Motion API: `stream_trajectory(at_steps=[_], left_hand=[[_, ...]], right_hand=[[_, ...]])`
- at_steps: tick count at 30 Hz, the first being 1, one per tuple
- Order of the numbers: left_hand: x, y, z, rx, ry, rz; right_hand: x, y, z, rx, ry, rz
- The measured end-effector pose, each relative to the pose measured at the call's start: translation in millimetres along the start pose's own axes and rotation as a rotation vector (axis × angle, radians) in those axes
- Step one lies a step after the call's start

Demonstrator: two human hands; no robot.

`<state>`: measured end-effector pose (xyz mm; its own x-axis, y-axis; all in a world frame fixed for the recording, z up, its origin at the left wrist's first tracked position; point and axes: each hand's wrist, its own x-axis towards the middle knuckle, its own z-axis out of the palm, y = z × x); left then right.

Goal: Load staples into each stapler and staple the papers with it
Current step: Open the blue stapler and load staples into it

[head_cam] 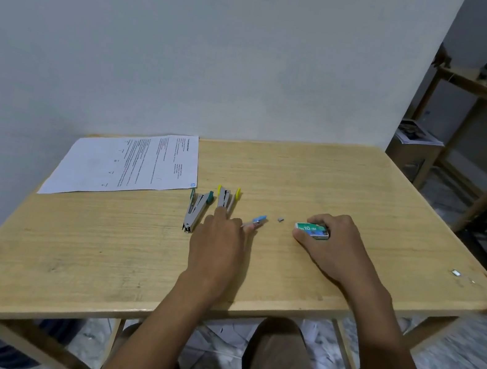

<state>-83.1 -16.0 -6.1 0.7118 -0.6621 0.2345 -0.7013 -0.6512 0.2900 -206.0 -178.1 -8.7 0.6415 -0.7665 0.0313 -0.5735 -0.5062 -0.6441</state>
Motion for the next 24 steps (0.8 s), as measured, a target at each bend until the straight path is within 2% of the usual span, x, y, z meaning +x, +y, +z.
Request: stream_trajectory(at_steps=[6,10,12,14,17,20,24], left_hand=[[4,-6,0,0.002,0.074,-0.012],[1,8,0,-0.107,0.184,0.078],[1,23,1,-0.148,0.104,0.162],[3,38,7,-0.087,-0.016,0.227],[11,50,16,-0.009,-0.139,0.244],[22,54,18,-0.01,-0.186,0.242],[30,50,13,-0.049,-0.237,0.247]], right_hand=[[-5,0,5,-0.044,0.068,-0.029],[-6,13,-7,-0.102,0.146,0.005],[-6,19,-12,-0.103,0.134,0.026],[-6,23,-13,-0.091,0.11,0.016],[-7,25,-11,-0.101,0.101,-0.014],[-6,27,-12,-0.102,0.086,-0.019],[-3,30,-20,-0.079,-0.045,-0.073]])
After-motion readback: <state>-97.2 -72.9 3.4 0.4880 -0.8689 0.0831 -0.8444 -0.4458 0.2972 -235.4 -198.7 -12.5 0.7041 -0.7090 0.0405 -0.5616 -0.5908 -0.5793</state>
